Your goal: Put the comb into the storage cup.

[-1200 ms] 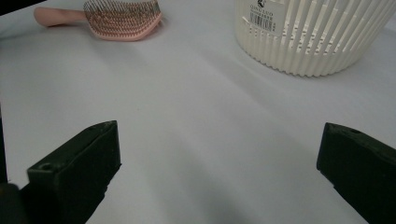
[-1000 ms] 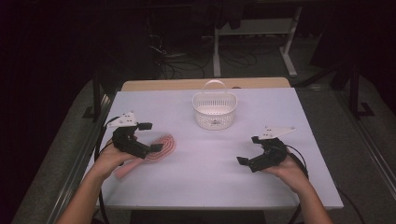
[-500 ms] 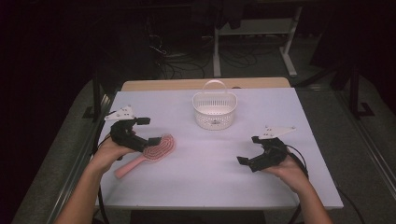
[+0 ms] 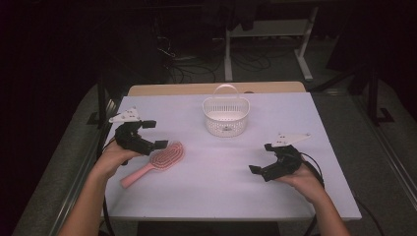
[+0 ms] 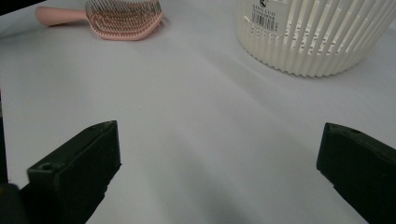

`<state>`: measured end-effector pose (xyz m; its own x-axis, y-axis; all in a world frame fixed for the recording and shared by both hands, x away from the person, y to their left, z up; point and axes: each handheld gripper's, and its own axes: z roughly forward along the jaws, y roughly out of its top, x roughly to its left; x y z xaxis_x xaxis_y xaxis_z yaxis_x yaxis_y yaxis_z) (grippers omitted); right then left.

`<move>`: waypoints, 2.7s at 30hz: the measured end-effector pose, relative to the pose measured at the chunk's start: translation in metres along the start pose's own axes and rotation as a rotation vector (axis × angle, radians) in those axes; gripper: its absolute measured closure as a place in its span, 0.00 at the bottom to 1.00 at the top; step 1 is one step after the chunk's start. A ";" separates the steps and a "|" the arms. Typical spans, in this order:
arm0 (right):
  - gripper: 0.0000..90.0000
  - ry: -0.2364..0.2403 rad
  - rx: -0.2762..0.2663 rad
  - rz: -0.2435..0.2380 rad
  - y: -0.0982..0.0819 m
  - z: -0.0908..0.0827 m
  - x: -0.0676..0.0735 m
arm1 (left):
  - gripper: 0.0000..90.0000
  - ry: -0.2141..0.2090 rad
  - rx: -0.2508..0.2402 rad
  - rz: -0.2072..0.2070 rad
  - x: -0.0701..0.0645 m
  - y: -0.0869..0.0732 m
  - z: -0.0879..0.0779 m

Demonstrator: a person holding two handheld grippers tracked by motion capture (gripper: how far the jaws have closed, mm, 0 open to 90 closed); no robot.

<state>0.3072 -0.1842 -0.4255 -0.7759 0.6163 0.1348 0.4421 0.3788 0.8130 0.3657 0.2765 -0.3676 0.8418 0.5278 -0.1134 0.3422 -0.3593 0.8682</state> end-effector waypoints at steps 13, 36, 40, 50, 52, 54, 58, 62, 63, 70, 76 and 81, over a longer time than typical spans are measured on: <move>0.00 -0.002 -0.004 0.000 0.000 -0.001 0.000 | 0.00 0.035 0.015 -0.004 0.007 -0.002 -0.006; 0.00 0.000 -0.014 0.007 0.000 -0.002 0.000 | 0.00 0.103 0.056 -0.009 0.016 -0.004 -0.023; 0.00 -0.001 -0.014 0.006 0.000 -0.002 0.000 | 0.00 0.108 0.075 -0.006 0.016 -0.004 -0.023; 0.00 -0.001 -0.015 0.004 0.000 -0.002 0.000 | 0.00 0.113 0.128 -0.007 0.016 -0.006 -0.021; 0.00 -0.002 -0.014 0.005 0.000 -0.002 0.000 | 0.00 0.110 0.133 -0.006 0.015 -0.006 -0.021; 0.00 -0.002 -0.014 0.005 0.000 -0.002 0.000 | 0.00 0.109 0.135 -0.005 0.015 -0.006 -0.021; 0.00 -0.002 -0.014 0.003 0.000 -0.002 0.000 | 0.00 0.115 0.148 -0.003 0.016 -0.007 -0.021; 0.00 -0.004 -0.015 0.004 -0.001 -0.003 0.000 | 0.00 0.117 0.171 -0.002 0.016 -0.009 -0.021; 0.00 -0.004 -0.015 0.004 -0.001 -0.003 0.000 | 0.00 0.117 0.177 -0.002 0.016 -0.009 -0.021; 0.00 -0.003 -0.016 0.003 -0.001 -0.003 0.000 | 0.00 0.115 0.204 -0.001 0.015 -0.010 -0.020; 0.00 -0.002 -0.015 0.002 -0.001 -0.002 0.000 | 0.00 0.115 0.232 0.001 0.014 -0.010 -0.019; 0.00 -0.002 -0.014 0.002 -0.001 -0.002 0.000 | 0.00 0.117 0.254 0.000 0.014 -0.012 -0.018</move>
<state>0.3057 -0.1859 -0.4246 -0.7738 0.6188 0.1354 0.4377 0.3678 0.8205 0.3660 0.3018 -0.3706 0.7928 0.6079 -0.0442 0.4485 -0.5327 0.7177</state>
